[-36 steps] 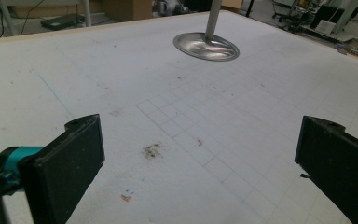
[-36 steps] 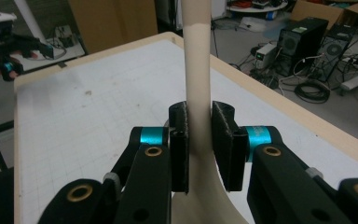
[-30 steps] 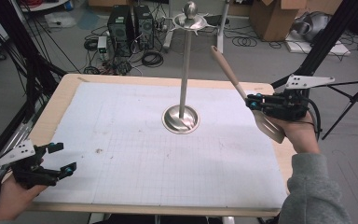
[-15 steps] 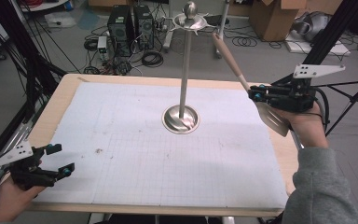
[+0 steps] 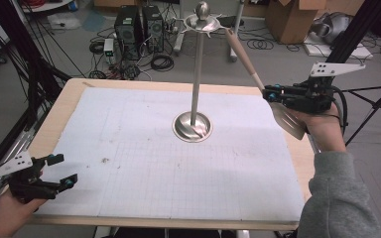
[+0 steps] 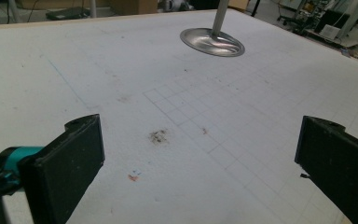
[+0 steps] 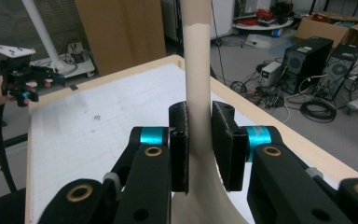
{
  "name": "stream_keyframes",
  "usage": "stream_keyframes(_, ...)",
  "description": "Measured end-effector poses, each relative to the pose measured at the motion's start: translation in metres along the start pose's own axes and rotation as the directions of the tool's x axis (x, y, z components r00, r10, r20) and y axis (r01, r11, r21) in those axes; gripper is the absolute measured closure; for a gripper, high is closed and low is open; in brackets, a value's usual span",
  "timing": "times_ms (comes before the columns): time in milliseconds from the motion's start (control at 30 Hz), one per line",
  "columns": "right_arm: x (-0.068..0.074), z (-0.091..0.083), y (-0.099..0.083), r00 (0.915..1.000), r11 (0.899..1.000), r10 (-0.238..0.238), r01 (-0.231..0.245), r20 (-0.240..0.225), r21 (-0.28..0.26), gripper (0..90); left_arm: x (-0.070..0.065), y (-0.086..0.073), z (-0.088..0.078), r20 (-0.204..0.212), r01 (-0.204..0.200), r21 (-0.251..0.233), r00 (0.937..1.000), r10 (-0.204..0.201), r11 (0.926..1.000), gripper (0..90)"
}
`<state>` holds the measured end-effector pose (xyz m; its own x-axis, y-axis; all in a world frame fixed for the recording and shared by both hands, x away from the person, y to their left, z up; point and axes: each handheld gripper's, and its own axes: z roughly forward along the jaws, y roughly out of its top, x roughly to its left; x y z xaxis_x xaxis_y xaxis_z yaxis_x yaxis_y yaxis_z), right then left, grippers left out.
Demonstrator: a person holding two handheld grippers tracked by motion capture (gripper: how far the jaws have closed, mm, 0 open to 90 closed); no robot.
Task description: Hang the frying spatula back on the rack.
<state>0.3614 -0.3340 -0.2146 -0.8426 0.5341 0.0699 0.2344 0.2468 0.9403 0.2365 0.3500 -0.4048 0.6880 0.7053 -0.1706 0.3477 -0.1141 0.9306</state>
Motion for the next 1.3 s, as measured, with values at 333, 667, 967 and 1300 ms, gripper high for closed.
stream_keyframes(333, -0.004, -0.003, 0.004, 0.9998, 1.000, 0.017, -0.017, 0.012, -0.008, 77.8, 0.001, -0.001, -0.005, -0.004, 0.006, -0.009, 1.0000, -0.006, 0.9999, 1.8)
stream_keyframes(667, -0.013, -0.005, 0.003, 0.9986, 0.999, 0.050, -0.050, 0.020, -0.016, 77.7, 0.000, -0.002, -0.010, -0.016, 0.007, -0.015, 0.9998, -0.007, 0.9999, 1.8)
stream_keyframes(967, -0.015, 0.000, 0.003, 0.9981, 0.998, 0.062, -0.061, 0.008, -0.018, 77.7, 0.001, -0.003, -0.012, -0.020, 0.008, -0.015, 0.9998, -0.009, 0.9998, 1.8)
stream_keyframes(1300, -0.015, 0.006, 0.003, 0.9981, 0.998, 0.062, -0.062, -0.003, -0.010, 77.7, 0.001, -0.005, -0.013, -0.023, 0.011, -0.014, 0.9997, -0.012, 0.9998, 1.8)
